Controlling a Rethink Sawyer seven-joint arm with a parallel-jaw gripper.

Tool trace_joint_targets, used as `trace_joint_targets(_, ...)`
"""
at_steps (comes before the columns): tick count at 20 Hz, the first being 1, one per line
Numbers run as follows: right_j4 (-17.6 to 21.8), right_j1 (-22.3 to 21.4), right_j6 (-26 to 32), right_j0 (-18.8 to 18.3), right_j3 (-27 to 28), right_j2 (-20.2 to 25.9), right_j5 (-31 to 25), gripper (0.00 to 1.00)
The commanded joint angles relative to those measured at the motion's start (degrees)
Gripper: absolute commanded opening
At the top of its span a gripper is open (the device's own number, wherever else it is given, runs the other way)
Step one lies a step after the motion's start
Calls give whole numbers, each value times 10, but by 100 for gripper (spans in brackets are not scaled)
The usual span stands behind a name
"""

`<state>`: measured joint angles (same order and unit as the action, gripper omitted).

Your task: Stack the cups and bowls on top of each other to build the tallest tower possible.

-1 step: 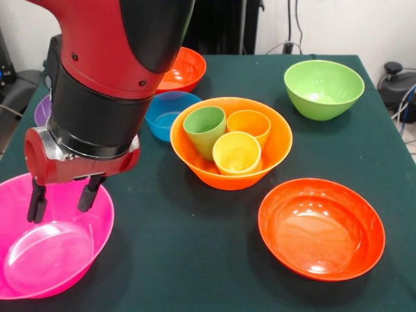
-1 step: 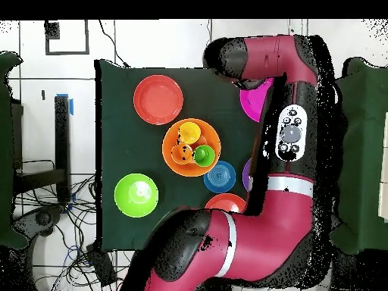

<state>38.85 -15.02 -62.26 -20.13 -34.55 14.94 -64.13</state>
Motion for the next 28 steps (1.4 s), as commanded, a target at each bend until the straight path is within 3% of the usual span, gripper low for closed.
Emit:
trace_joint_targets(1,0,10,114,-11,-99,18,41,100)
trace_joint_targets(11,-11,-14,-34,-2,-142,-14,84,100)
trace_joint_targets(18,-27,-37,-65,9,-172,-33,78,100)
trace_joint_targets(28,-40,-52,-50,18,-217,-44,109,100)
